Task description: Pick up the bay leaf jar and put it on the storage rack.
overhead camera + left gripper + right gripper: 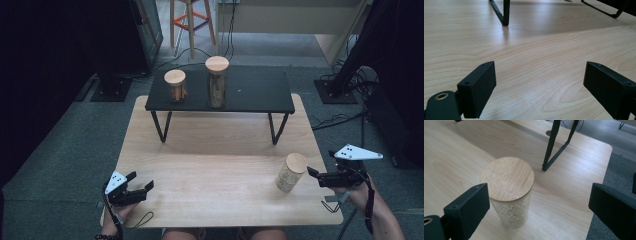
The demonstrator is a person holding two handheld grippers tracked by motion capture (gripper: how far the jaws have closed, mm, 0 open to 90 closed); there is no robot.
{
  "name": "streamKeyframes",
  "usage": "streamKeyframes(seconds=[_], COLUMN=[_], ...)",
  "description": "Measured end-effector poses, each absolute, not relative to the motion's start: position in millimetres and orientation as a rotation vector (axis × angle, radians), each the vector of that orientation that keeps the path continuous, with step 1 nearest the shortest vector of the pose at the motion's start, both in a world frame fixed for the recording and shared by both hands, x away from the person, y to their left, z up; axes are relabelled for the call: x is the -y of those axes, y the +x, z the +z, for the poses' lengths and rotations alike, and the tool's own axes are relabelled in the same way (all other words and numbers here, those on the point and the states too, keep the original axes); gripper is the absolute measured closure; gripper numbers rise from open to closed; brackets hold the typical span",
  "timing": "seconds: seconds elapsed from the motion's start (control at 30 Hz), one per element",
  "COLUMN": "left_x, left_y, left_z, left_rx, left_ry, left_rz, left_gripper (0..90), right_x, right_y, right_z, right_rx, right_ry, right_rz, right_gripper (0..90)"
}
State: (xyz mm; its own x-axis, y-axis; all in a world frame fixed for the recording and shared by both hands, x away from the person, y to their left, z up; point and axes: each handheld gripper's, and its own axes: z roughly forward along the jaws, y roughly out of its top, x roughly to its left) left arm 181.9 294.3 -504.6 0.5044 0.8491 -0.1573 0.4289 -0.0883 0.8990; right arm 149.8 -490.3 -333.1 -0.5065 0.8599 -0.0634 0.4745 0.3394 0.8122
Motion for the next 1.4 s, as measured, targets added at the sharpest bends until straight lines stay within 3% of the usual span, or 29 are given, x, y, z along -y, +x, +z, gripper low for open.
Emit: streamKeyframes(seconds=[1.07,1.4], left_x=[-293,-294], left_y=[181,180], left_z=[-505,-505], left_rx=[-1.091,-1.089], left_ry=[1.709,1.706], left_rz=[0.514,0.517], left_gripper=[11.2,11.2], right_x=[484,482], right_y=[137,139], right_z=[-399,-401], right_rx=[-2.187,-2.199], right_ry=[1.095,1.101], right_rz=[1.058,1.050], right_gripper=[3.1,3.1])
